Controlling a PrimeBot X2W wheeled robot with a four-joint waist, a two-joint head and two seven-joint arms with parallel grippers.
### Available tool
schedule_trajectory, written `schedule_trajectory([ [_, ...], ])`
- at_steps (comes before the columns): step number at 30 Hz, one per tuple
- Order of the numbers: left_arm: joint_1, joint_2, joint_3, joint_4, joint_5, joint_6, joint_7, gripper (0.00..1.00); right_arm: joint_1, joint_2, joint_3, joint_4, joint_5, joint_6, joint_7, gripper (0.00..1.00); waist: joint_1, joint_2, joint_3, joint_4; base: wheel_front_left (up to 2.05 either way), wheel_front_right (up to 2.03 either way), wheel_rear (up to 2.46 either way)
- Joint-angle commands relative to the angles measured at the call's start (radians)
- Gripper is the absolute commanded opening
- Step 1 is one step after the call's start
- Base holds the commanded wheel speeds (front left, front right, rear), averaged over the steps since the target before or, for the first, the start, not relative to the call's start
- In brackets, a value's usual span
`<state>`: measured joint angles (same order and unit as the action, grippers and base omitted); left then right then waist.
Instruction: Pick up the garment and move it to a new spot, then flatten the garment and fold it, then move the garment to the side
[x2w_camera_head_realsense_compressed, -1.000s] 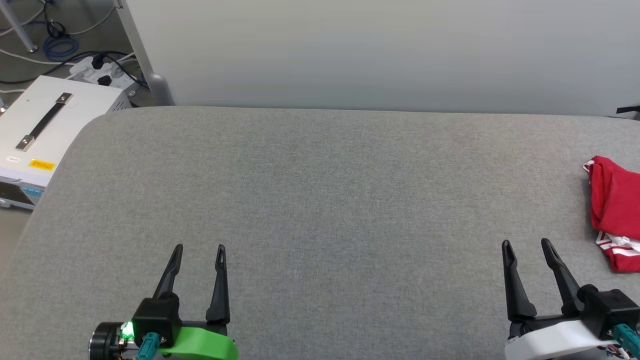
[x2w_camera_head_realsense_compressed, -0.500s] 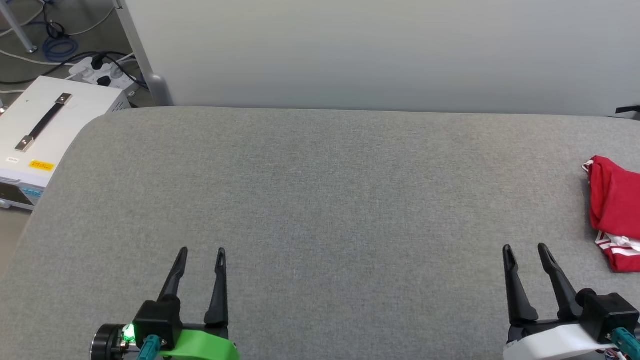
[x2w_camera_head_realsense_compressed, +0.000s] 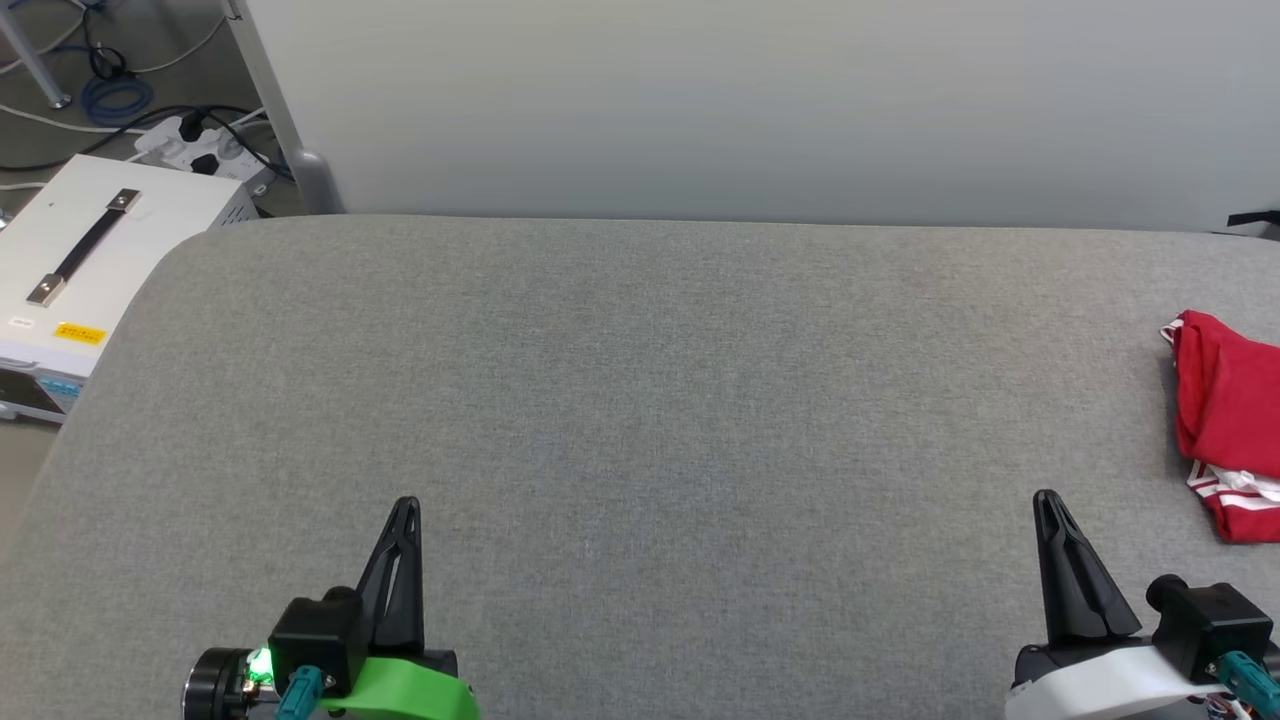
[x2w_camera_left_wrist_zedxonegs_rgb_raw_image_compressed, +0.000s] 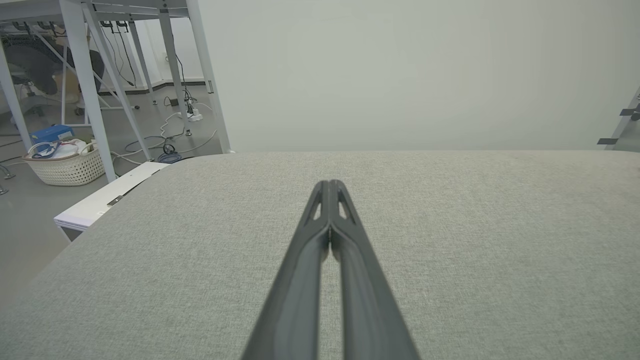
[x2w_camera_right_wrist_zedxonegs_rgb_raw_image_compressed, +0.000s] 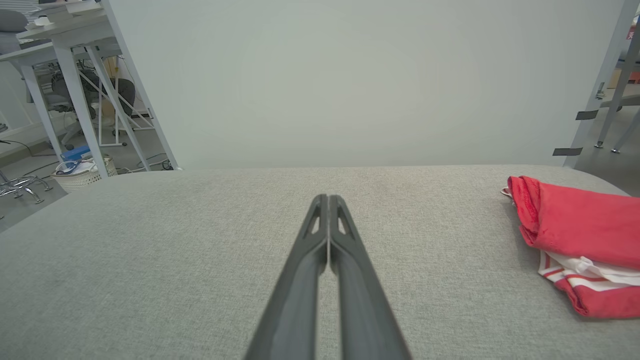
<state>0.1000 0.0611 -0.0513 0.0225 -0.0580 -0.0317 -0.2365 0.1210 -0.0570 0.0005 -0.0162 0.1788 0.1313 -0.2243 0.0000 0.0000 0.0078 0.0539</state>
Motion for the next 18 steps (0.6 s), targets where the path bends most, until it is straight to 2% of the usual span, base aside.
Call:
schedule_trajectory([
  [1,-0.009,-0.001,0.004,-0.002,0.005,0.003,0.006,0.00,-0.011,0.001,0.000,0.001,-0.009,0.000,0.006,0.00,0.0000,0.0000,0.000,-0.001,0.00,0.00,0.00],
  [18,-0.024,-0.003,0.012,-0.005,0.014,0.007,0.044,0.00,-0.029,0.002,0.000,0.004,-0.037,0.000,0.042,0.00,0.0000,0.0000,-0.001,-0.009,0.00,0.00,0.00],
])
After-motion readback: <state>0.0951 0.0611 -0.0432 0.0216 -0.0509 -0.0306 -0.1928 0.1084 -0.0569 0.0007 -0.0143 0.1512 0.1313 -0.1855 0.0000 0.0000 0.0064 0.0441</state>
